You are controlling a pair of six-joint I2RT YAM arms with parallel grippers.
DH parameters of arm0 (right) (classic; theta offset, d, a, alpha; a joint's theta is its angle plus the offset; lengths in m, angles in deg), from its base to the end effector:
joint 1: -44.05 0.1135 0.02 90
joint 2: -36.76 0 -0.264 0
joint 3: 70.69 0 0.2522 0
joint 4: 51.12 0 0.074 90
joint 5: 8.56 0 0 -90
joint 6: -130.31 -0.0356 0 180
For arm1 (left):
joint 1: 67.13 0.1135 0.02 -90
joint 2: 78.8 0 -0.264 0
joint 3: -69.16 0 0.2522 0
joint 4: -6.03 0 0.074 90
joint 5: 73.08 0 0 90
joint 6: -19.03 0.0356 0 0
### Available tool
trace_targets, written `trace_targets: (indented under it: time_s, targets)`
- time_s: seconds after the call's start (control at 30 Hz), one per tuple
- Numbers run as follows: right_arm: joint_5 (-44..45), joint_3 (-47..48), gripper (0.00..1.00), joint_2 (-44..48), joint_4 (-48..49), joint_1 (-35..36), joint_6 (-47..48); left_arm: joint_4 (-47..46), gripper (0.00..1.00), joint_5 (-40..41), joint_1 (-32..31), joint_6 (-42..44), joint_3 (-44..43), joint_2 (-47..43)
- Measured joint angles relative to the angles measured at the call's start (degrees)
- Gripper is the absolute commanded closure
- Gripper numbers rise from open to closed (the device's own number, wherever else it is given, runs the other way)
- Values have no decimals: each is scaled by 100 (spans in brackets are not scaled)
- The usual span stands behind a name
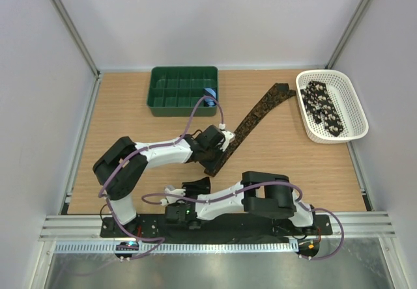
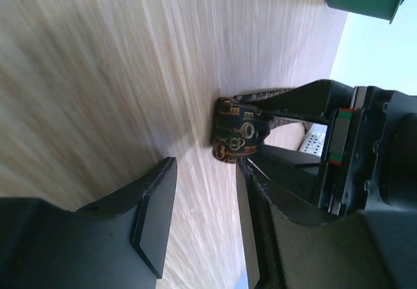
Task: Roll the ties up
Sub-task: Roll the tie
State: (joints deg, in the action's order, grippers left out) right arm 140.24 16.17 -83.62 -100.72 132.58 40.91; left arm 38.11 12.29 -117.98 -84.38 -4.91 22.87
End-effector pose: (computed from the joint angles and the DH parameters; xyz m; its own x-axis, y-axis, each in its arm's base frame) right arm 0.0401 0.3739 0.1102 -0.0201 -0.9936 -0.1109 -0.5155 0.1053 -0.8504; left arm 0.2201 -0.2749 0.1607 -0.7154 0.5126 -0.4749 0.6505 0.7366 -0.1849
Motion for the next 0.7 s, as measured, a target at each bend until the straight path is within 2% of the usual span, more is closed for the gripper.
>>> trace_targets:
  time_s: [0.1, 0.5, 0.6, 0.7]
  targets:
    - [-2, 0, 47, -2, 22, -76, 72, 254, 68, -103, 0, -31, -63, 0]
    - [83, 0, 43, -26, 262, -155, 422, 962, 67, -396, -2, -140, -238, 22]
    - [85, 0, 46, -44, 297, -155, 490, 1045, 67, -446, 0, -144, -269, 39]
    - [94, 9, 55, -107, 326, -177, 529, 1152, 67, -498, -2, -144, -299, 52]
